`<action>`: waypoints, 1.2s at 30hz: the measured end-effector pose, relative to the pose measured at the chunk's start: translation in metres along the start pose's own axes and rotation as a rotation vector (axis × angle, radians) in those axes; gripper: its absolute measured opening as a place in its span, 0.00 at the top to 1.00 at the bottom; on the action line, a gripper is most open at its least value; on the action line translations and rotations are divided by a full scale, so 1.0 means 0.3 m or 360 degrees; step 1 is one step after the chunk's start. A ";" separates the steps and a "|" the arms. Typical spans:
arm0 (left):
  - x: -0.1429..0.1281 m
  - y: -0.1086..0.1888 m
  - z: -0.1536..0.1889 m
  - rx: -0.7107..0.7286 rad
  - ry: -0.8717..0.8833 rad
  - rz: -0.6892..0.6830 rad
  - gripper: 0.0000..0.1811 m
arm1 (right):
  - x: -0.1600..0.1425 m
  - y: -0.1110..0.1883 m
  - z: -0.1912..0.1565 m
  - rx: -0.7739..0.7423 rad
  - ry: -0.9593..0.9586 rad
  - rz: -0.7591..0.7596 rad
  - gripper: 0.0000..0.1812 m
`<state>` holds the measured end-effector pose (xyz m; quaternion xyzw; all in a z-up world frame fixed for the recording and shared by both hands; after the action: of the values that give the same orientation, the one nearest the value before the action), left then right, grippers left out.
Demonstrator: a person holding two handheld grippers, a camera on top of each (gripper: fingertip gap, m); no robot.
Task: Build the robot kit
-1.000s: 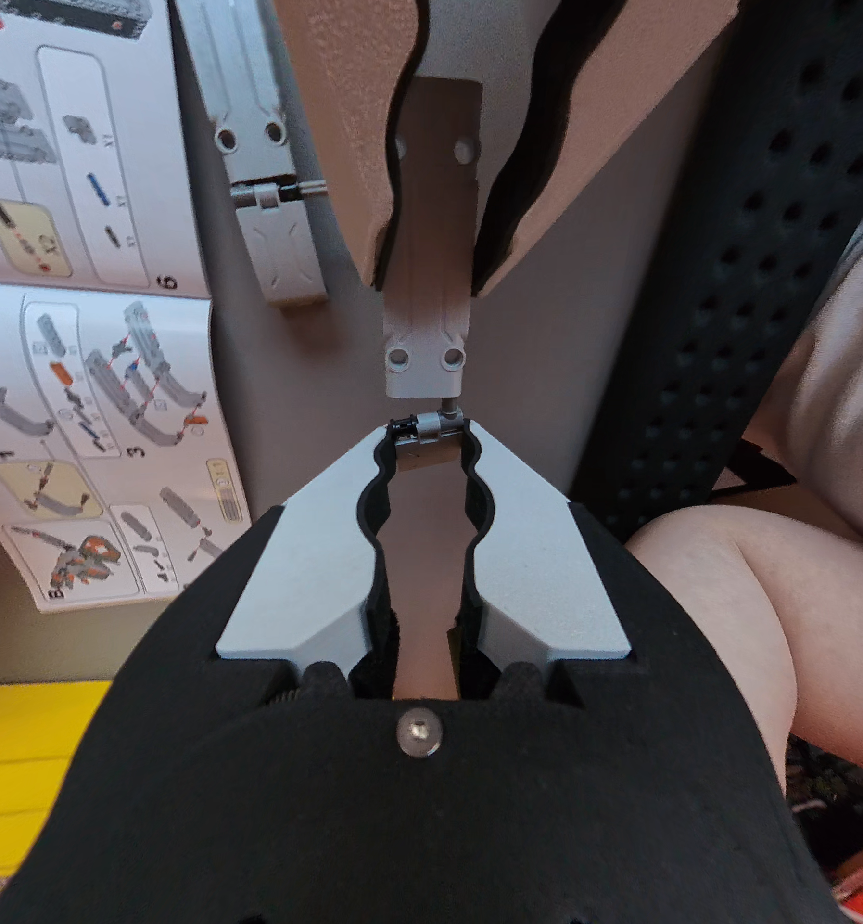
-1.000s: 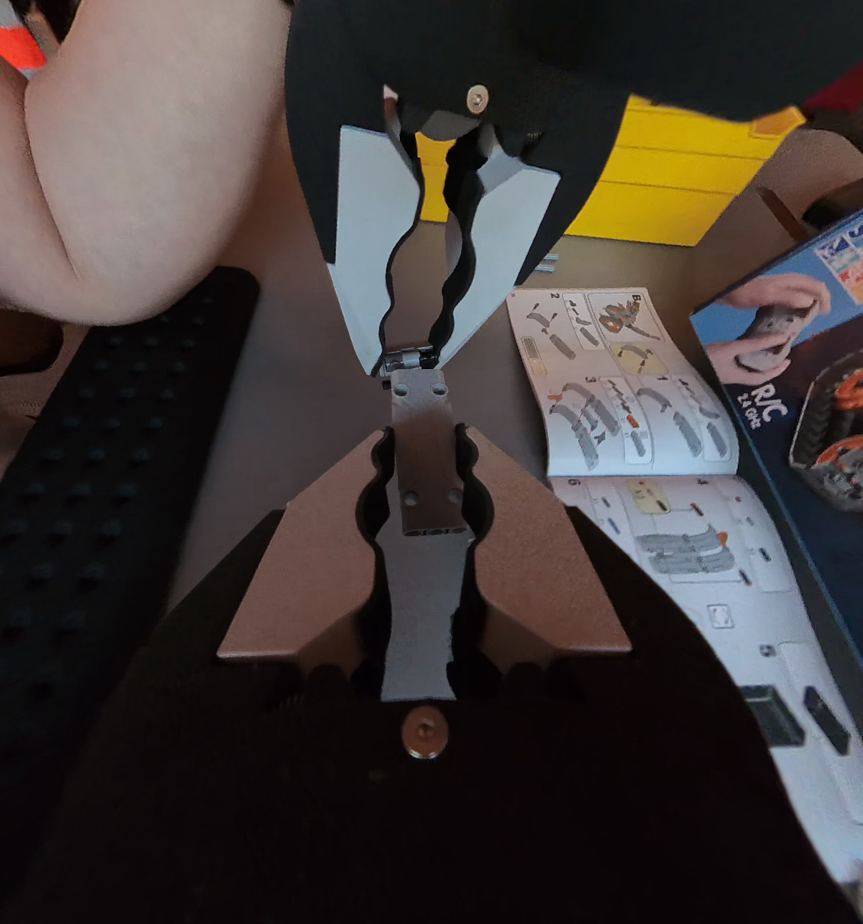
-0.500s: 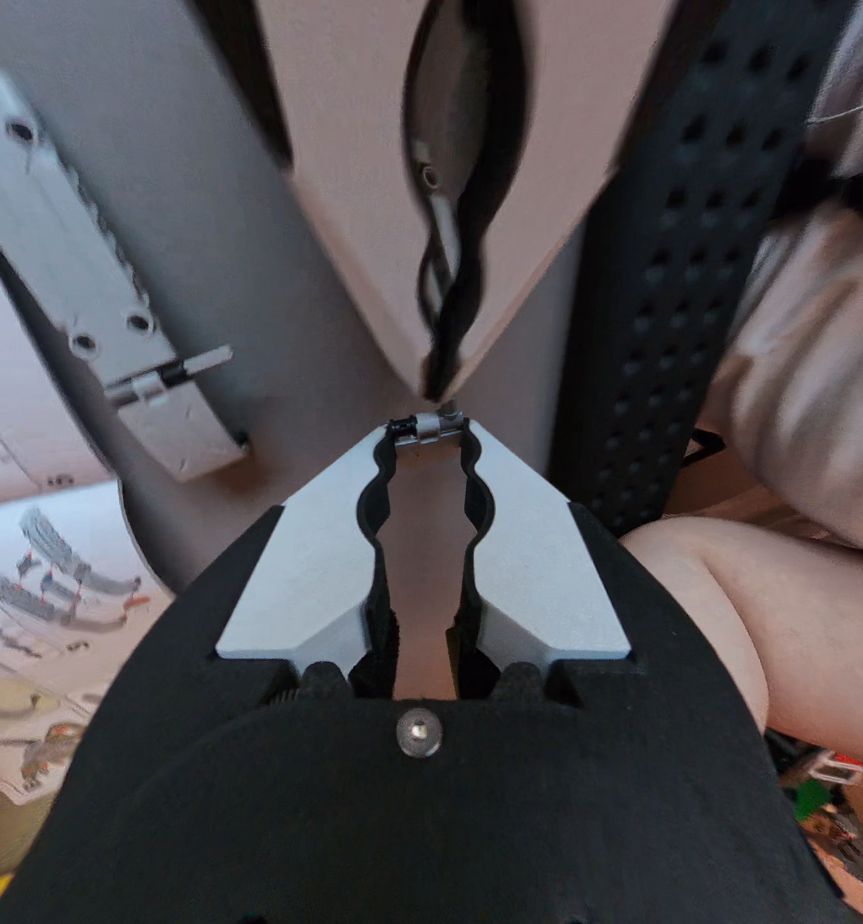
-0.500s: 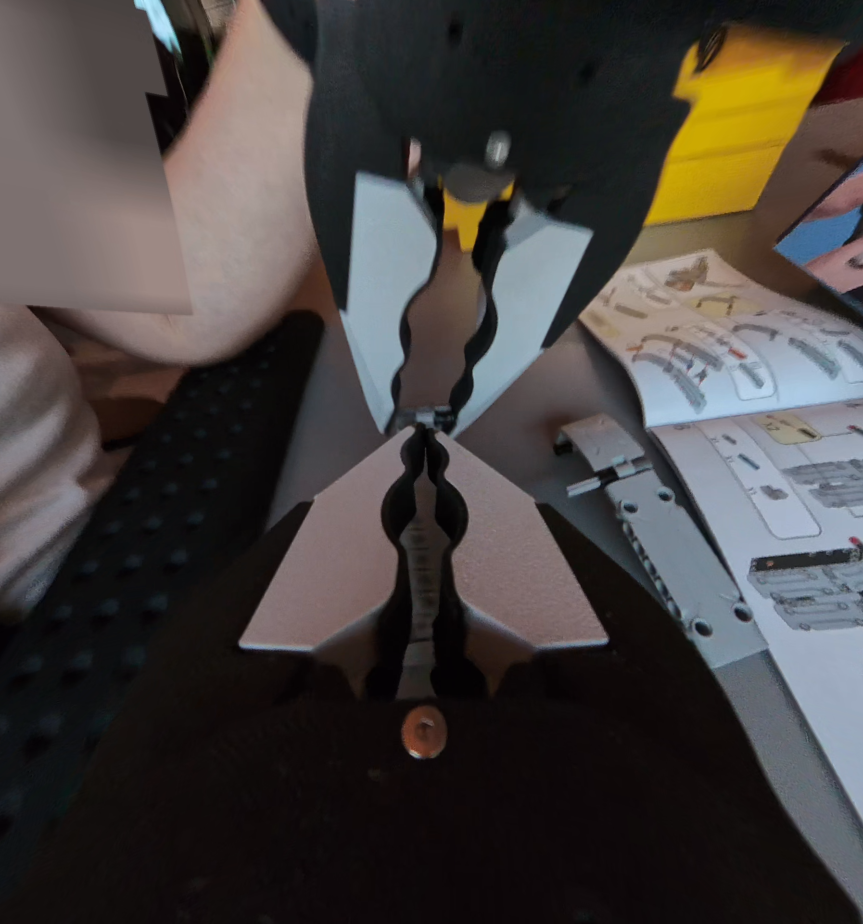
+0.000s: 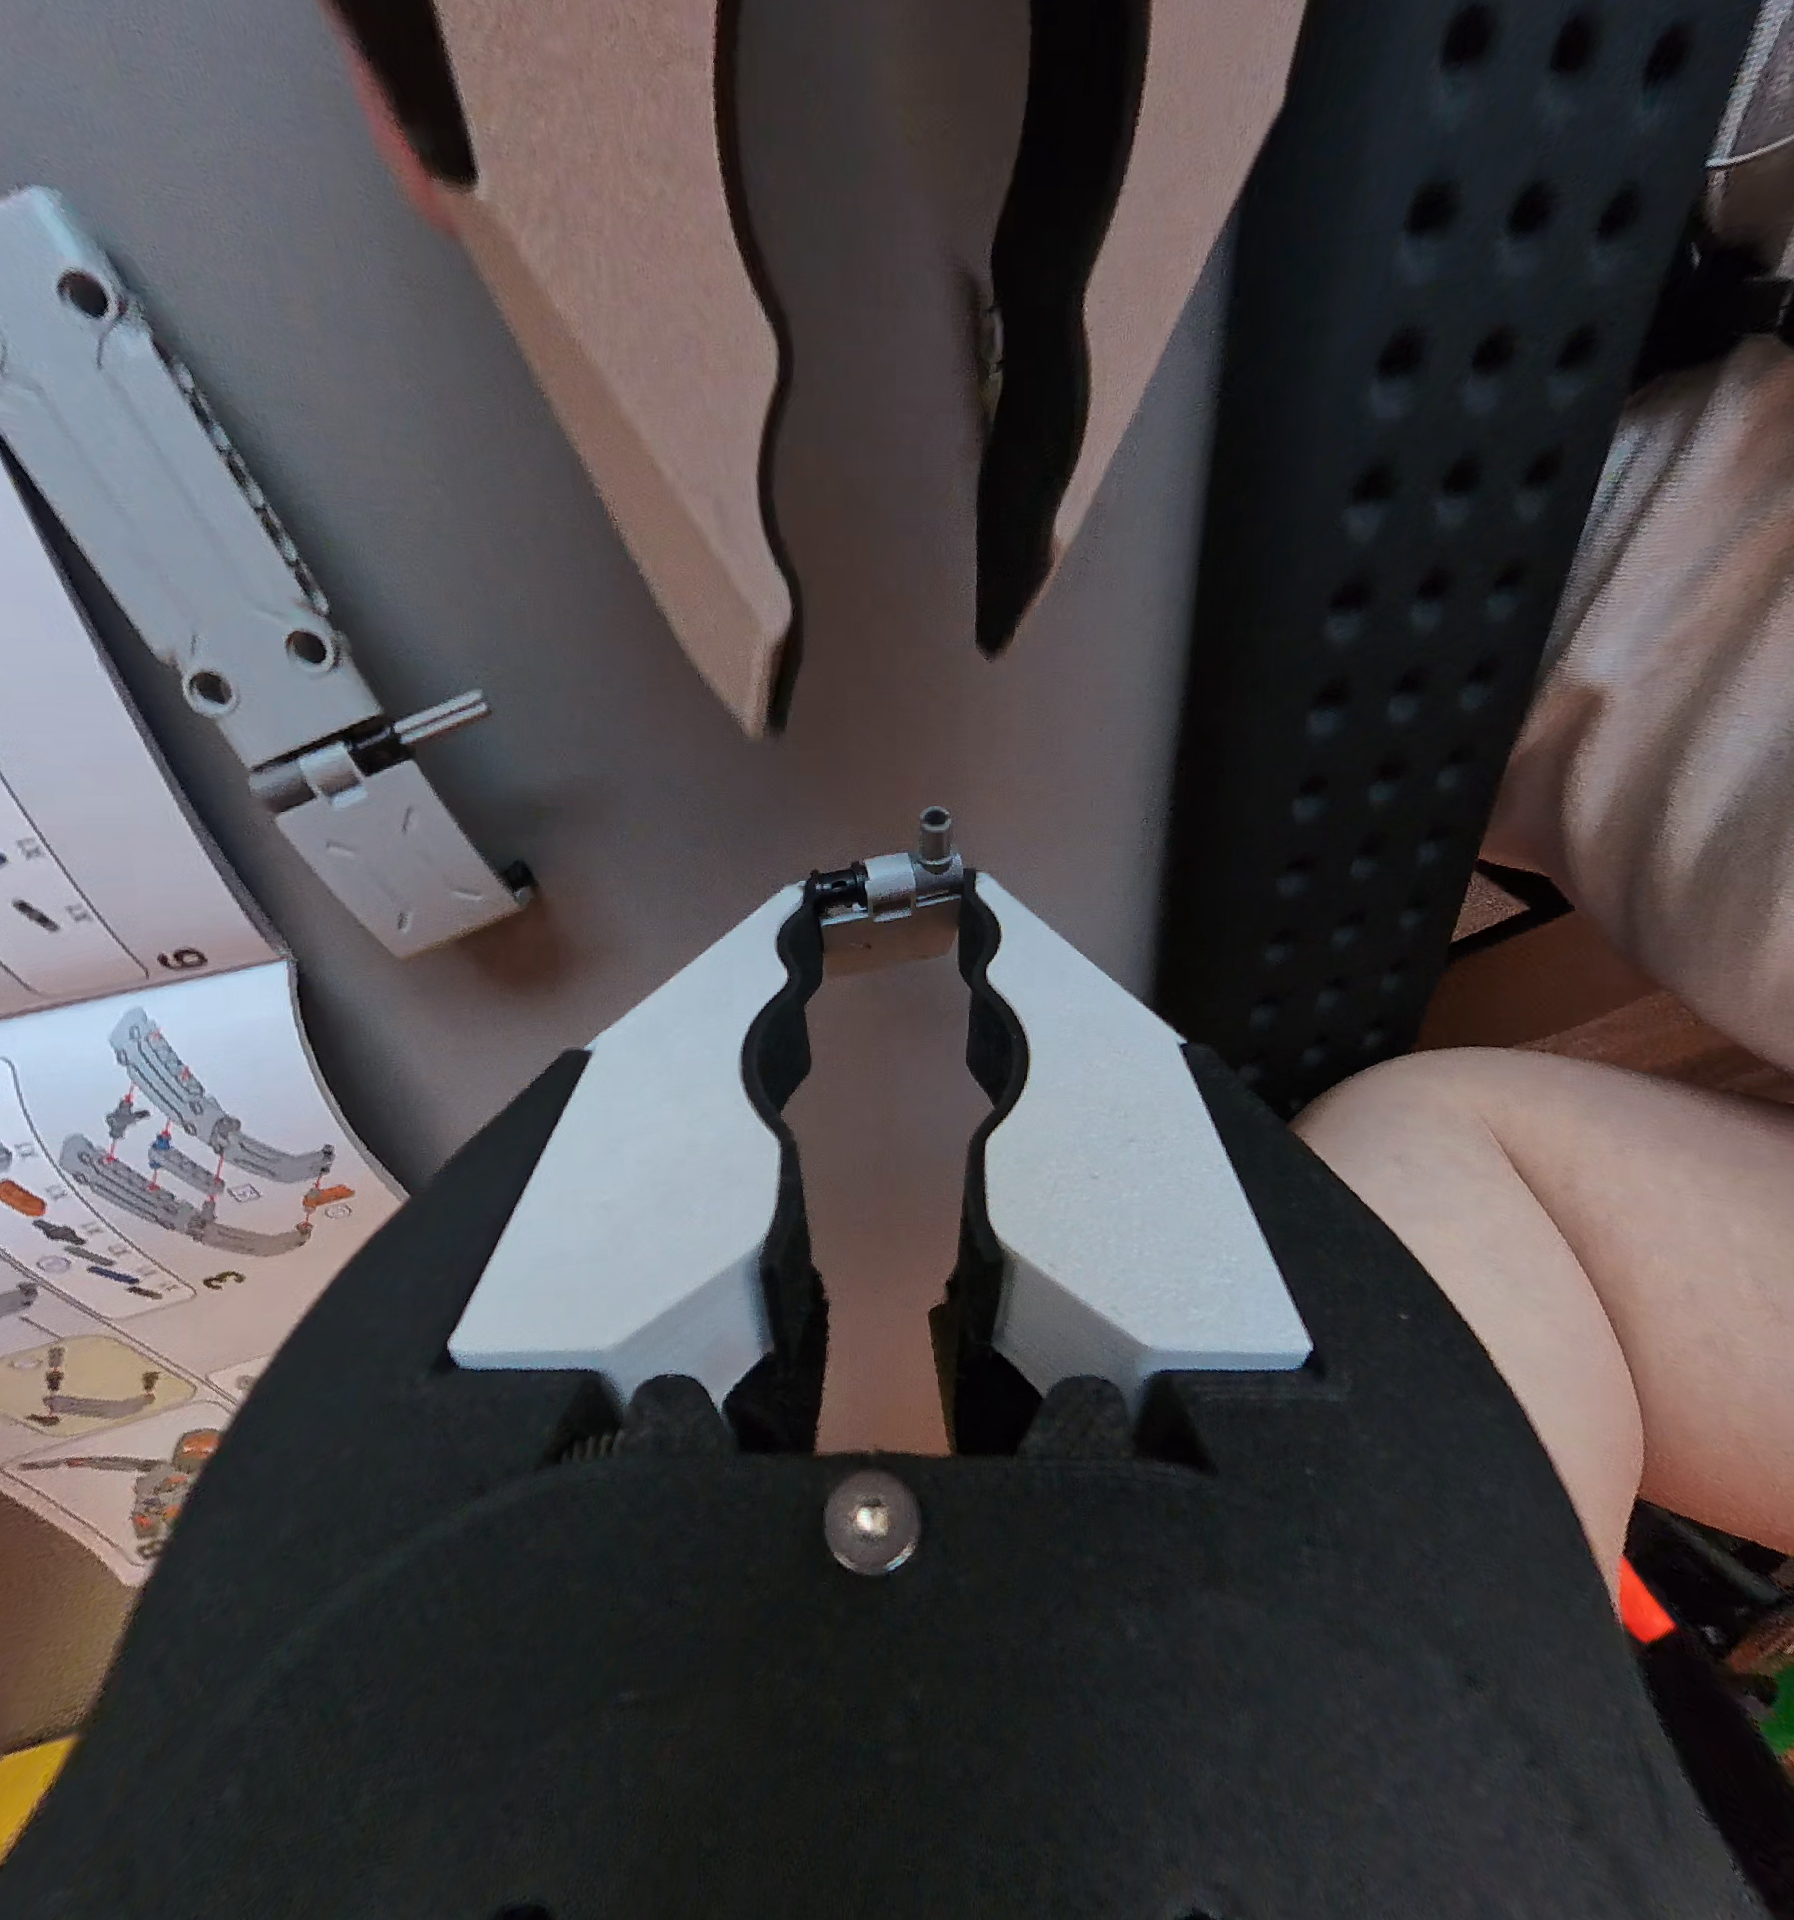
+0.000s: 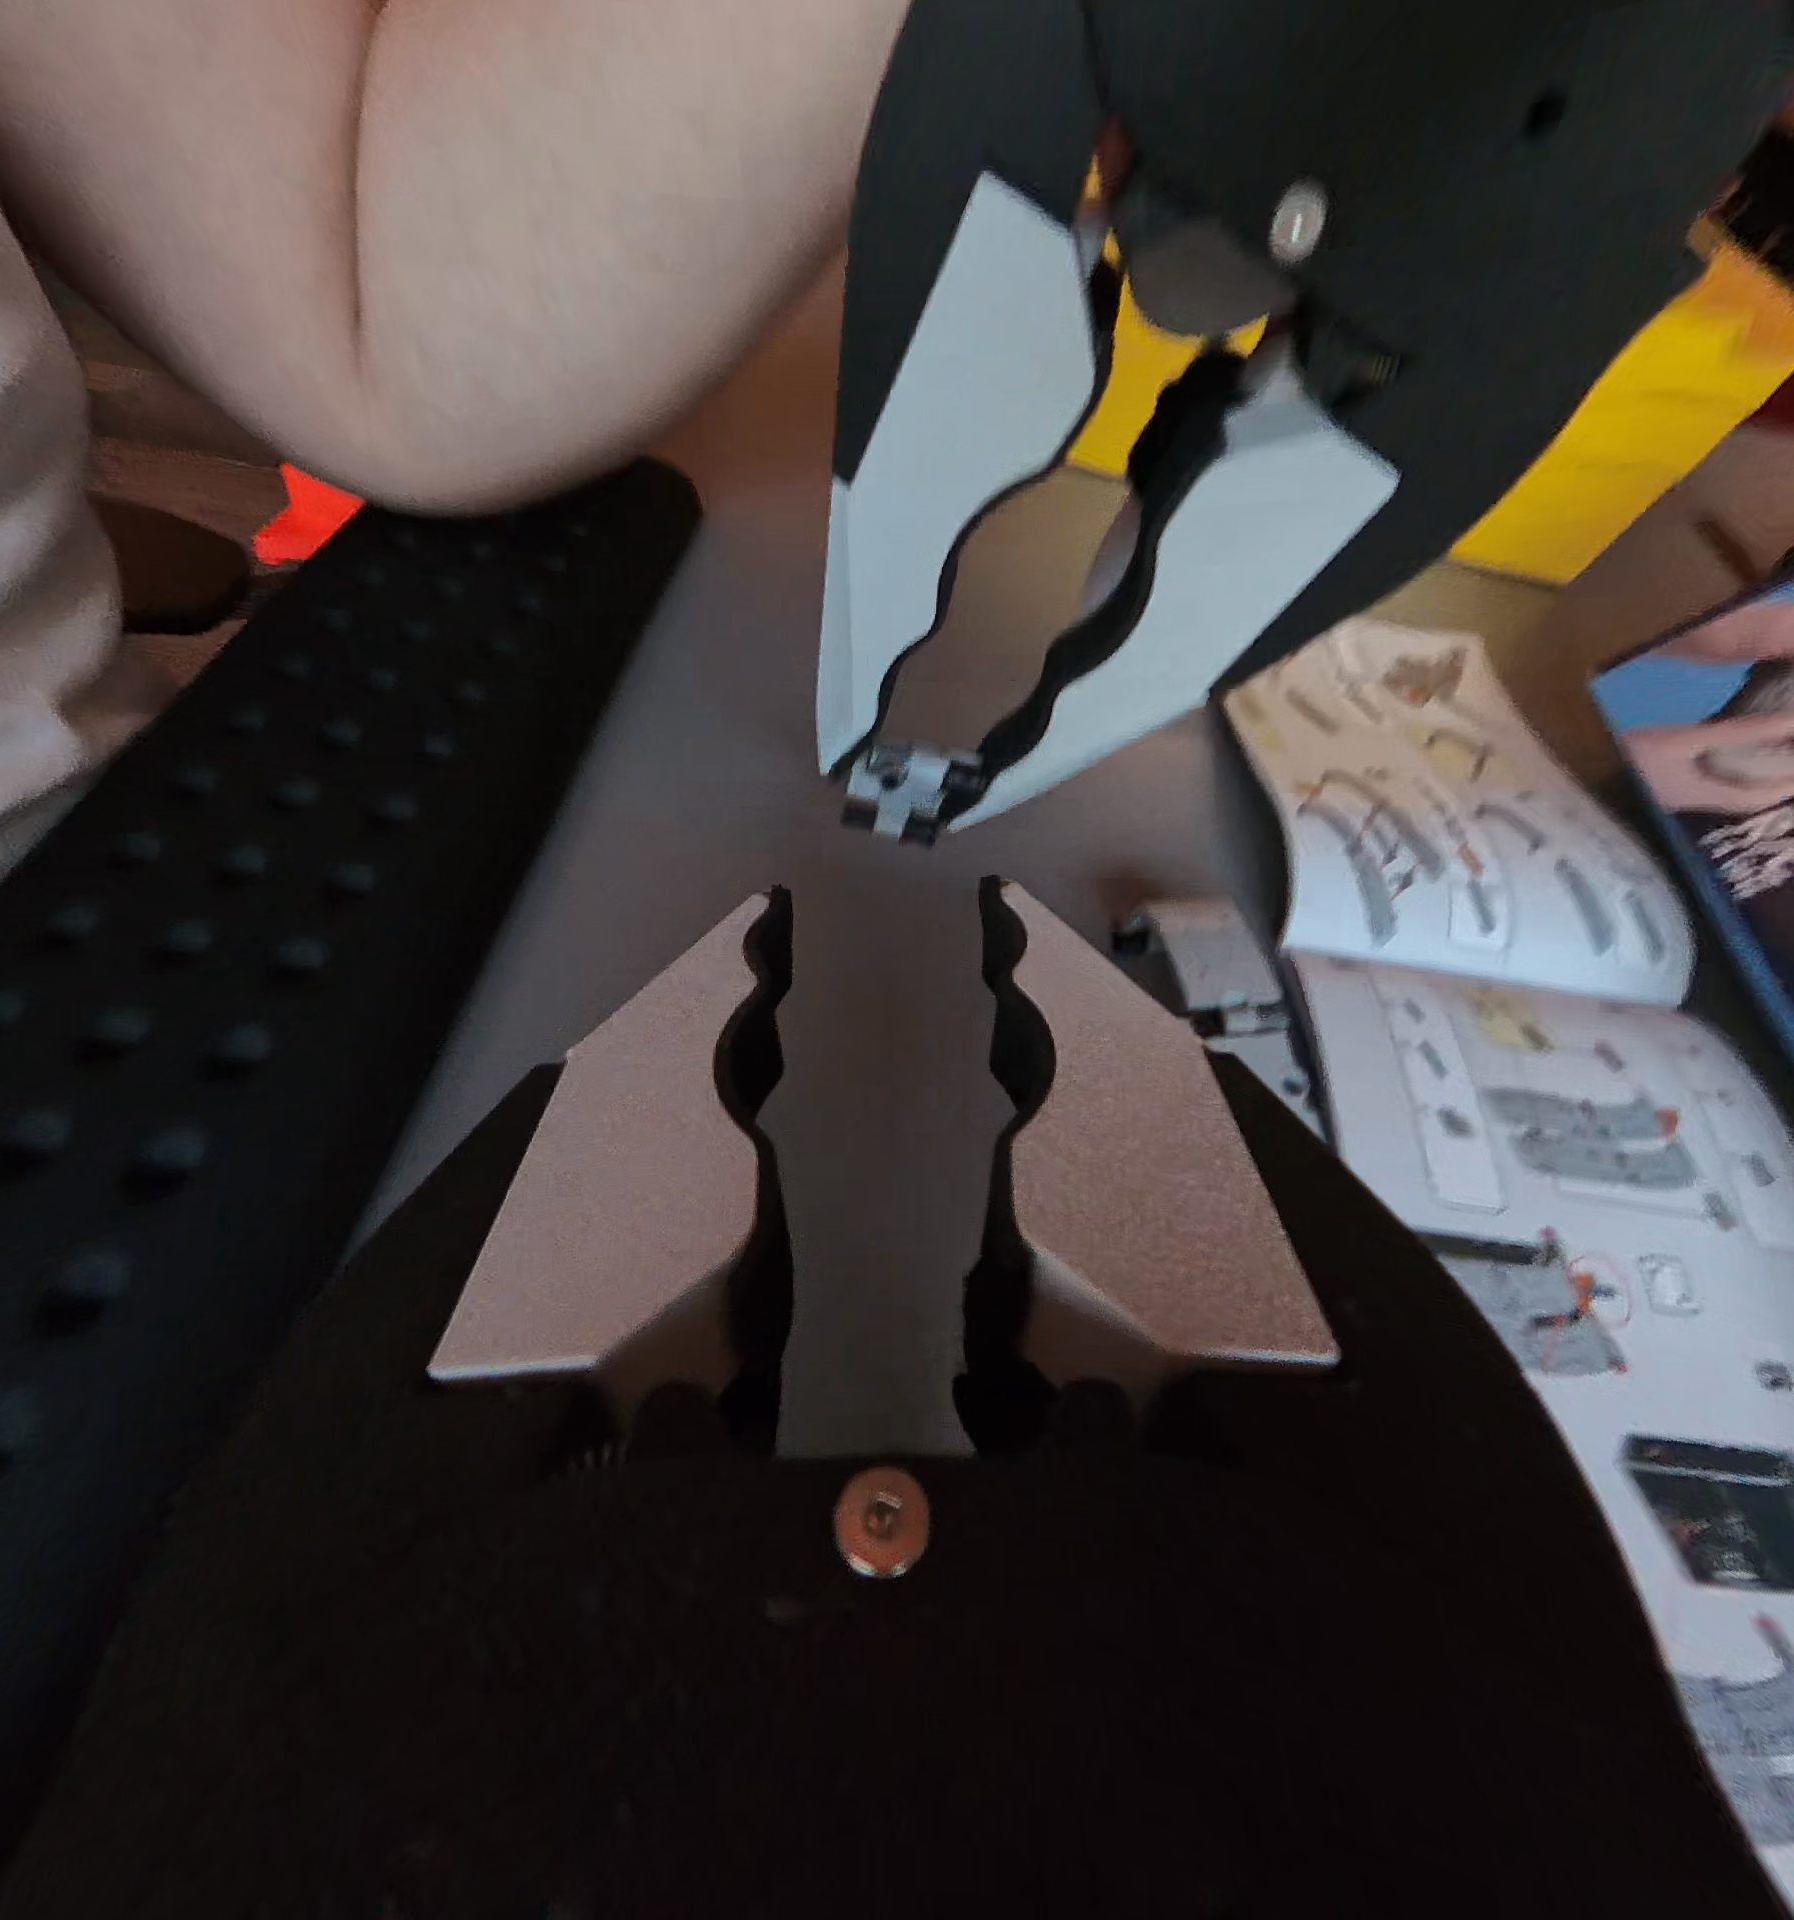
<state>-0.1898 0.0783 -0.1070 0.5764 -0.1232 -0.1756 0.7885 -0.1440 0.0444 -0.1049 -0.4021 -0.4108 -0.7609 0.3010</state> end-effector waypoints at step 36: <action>0.181 0.342 0.004 0.0604 -0.0265 0.1665 0.82 | 0.137 0.211 0.174 -0.0591 -0.0197 0.0253 0.98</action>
<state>-0.1273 0.0827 -0.0092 0.5546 -0.4838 0.2192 0.6406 -0.0954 0.0539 -0.0276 -0.5278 -0.2483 -0.7712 0.2550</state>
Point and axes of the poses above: each gripper's, where its closed fingertips meet, y back along the fingers, x out of its top, z = x × y across the jaws, the point moved 3 cm from there along y, back along the fingers, and after that the axes turned 13 degrees about y, right-handed, at the moved point
